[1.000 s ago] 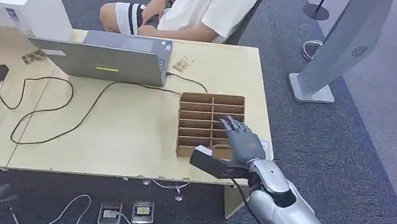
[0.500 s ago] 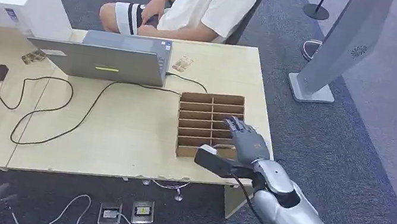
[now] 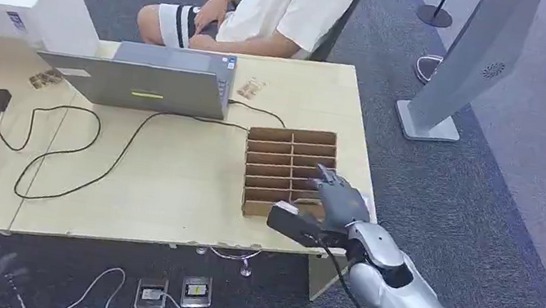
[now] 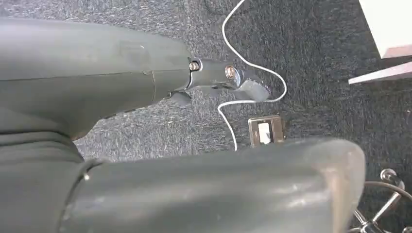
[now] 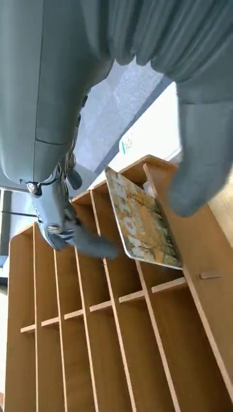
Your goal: Pass the card to the sensor for recognition and then transmit it.
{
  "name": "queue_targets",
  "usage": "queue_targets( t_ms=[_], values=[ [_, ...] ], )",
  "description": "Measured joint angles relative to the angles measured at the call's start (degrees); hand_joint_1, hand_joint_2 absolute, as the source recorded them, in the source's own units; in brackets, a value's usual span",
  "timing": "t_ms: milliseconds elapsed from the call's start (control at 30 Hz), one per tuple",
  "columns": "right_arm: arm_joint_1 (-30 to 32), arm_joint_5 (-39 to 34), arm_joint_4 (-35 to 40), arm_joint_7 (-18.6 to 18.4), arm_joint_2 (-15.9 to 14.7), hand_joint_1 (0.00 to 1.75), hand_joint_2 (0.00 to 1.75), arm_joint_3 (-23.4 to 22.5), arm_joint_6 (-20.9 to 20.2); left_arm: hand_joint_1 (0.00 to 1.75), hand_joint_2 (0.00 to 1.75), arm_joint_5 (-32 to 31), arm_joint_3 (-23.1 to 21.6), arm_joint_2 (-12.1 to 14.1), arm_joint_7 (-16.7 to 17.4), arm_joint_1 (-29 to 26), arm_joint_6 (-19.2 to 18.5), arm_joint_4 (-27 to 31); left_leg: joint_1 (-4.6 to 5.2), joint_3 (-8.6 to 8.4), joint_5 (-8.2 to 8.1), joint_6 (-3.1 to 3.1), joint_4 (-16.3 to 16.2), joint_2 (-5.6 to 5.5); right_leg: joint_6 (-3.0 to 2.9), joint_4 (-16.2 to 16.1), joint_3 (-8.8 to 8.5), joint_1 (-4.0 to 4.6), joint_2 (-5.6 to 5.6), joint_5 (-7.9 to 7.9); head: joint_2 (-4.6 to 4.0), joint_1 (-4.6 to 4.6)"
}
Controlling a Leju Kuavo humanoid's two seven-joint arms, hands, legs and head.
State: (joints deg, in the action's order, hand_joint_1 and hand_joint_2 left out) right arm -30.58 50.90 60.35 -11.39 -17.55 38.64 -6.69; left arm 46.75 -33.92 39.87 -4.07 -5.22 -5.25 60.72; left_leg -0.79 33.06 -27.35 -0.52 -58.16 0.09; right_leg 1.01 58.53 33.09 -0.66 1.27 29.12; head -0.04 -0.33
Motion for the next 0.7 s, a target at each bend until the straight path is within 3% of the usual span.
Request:
queue_targets(
  t_ms=[333, 400, 700],
  values=[
    [0.2, -0.4, 0.5, -0.7, -0.4, 1.75, 1.75, 0.0, -0.2, 0.0, 0.0, 0.1, 0.8, -0.8, 0.5, -0.1, 0.0, -1.1, -0.01, 0.0, 0.0, 0.0, 0.0, 0.0, 0.0, 0.0, 0.0, 0.01, 0.01, 0.0, 0.0, -0.04],
    [0.2, -0.5, 0.9, -0.9, -0.5, 1.57, 1.75, 0.0, -0.4, 0.0, 0.0, -0.2, 1.2, -1.0, 0.5, -0.1, 0.0, -1.2, -0.01, 0.0, 0.0, 0.0, 0.0, 0.0, 0.0, 0.0, -0.01, 0.01, 0.01, 0.0, 0.0, -0.04],
    [0.3, -0.6, 1.4, -0.6, -0.5, 1.66, 1.75, 0.0, -0.6, 0.0, 0.0, -0.6, 2.2, -1.4, 0.9, -0.2, 0.0, -1.4, -0.01, 0.0, 0.0, 0.0, 0.0, 0.0, 0.0, 0.0, -0.01, 0.01, 0.01, 0.0, 0.0, -0.04]
  ],
)
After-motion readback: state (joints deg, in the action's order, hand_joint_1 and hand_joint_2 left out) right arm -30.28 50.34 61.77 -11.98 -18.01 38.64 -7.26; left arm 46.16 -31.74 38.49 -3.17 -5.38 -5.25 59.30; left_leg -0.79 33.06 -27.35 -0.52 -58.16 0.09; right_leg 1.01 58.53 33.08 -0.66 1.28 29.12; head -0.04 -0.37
